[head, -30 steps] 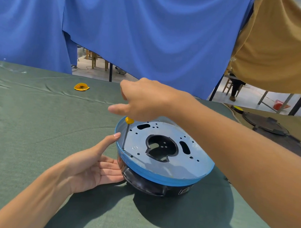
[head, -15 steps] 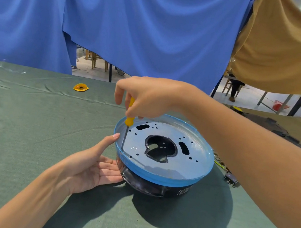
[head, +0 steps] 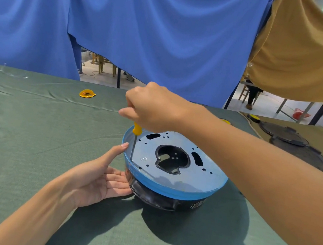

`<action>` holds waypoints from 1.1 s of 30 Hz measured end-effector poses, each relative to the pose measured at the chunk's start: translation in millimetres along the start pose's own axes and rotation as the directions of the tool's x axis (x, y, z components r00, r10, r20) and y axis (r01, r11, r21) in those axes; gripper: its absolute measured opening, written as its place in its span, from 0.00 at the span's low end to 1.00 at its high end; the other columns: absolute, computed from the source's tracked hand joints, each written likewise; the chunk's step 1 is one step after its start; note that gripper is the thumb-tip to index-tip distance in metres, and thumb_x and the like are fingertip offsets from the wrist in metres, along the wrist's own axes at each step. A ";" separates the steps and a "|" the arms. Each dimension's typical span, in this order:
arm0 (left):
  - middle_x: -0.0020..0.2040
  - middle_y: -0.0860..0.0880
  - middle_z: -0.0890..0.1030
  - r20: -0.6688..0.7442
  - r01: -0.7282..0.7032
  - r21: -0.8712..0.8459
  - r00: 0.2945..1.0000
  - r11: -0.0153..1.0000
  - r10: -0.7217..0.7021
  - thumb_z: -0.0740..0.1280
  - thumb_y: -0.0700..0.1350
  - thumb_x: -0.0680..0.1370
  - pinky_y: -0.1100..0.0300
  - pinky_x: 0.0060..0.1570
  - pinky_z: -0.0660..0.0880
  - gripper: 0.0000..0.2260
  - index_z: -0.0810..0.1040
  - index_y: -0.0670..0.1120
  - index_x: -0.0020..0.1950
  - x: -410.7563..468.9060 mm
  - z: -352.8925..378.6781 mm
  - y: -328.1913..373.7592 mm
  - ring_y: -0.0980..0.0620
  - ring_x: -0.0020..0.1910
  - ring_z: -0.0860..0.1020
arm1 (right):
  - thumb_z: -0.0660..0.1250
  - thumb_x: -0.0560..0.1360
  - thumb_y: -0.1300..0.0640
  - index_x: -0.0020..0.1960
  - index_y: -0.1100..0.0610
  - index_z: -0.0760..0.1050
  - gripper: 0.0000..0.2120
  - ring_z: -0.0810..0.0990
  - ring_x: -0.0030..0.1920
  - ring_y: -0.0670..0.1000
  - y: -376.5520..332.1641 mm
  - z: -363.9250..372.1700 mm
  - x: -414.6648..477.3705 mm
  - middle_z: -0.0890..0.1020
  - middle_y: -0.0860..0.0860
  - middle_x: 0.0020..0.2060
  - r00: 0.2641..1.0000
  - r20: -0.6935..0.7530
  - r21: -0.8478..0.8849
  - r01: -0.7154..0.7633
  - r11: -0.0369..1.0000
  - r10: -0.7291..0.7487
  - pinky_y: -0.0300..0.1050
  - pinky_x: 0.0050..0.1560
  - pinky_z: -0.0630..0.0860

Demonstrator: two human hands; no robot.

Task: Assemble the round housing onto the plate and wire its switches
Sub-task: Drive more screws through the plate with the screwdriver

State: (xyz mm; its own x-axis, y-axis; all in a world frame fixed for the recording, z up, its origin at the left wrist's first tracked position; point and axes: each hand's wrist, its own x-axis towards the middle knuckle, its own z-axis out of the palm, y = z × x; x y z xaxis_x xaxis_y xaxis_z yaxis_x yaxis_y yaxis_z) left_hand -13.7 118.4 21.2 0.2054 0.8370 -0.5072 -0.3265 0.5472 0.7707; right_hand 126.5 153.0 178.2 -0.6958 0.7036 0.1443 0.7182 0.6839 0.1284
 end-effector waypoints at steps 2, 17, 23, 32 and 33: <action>0.43 0.34 0.84 0.005 0.001 0.005 1.000 1.000 -0.001 0.79 0.60 0.58 0.53 0.33 0.82 0.41 0.76 0.28 0.55 -0.2 0.1 -0.1 0.41 0.36 0.84 | 0.61 0.79 0.43 0.54 0.55 0.66 0.16 0.74 0.45 0.54 -0.3 -2.9 0.4 0.74 0.51 0.45 0.994 0.109 0.031 -0.015 0.999 0.012 0.46 0.35 0.68; 0.46 0.33 0.84 -0.005 0.005 0.000 1.000 1.000 -0.005 0.79 0.59 0.59 0.52 0.33 0.82 0.43 0.74 0.27 0.59 -5.4 3.8 1.5 0.40 0.37 0.85 | 0.63 0.77 0.56 0.59 0.59 0.72 0.12 0.80 0.48 0.55 1.0 -13.6 2.6 0.79 0.55 0.51 0.974 0.227 0.067 0.002 0.998 -0.018 0.42 0.34 0.72; 0.47 0.33 0.84 -0.010 0.008 -0.003 1.000 1.000 -0.008 0.77 0.59 0.61 0.51 0.34 0.83 0.41 0.73 0.28 0.60 -6.3 5.4 2.2 0.40 0.39 0.85 | 0.64 0.79 0.52 0.43 0.56 0.72 0.10 0.81 0.42 0.53 1.6 -5.9 4.1 0.80 0.55 0.45 1.000 0.024 0.065 -0.013 0.998 0.012 0.45 0.34 0.75; 0.49 0.33 0.83 0.000 0.007 -0.007 1.000 1.000 -0.007 0.78 0.59 0.60 0.50 0.35 0.83 0.42 0.74 0.28 0.60 -6.2 5.1 2.1 0.40 0.41 0.85 | 0.67 0.75 0.57 0.54 0.56 0.74 0.08 0.82 0.37 0.49 6.2 -15.8 -1.0 0.81 0.52 0.42 0.988 0.156 0.133 0.000 0.991 -0.020 0.34 0.22 0.69; 0.48 0.33 0.83 -0.003 0.006 -0.006 1.000 1.000 -0.006 0.78 0.59 0.60 0.51 0.35 0.83 0.42 0.74 0.28 0.60 -6.1 4.9 2.0 0.40 0.40 0.85 | 0.67 0.76 0.56 0.51 0.58 0.76 0.06 0.82 0.38 0.50 4.8 -13.1 -0.8 0.82 0.54 0.42 0.994 0.105 0.112 0.017 0.994 -0.029 0.35 0.23 0.69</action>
State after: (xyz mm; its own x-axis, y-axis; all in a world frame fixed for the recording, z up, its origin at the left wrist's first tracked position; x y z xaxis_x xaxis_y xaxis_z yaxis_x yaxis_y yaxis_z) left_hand -11.1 114.5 27.7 0.2045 0.8335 -0.5132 -0.3311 0.5523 0.7651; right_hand 130.5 153.2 191.6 -0.7134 0.6998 0.0365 0.7007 0.7132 0.0197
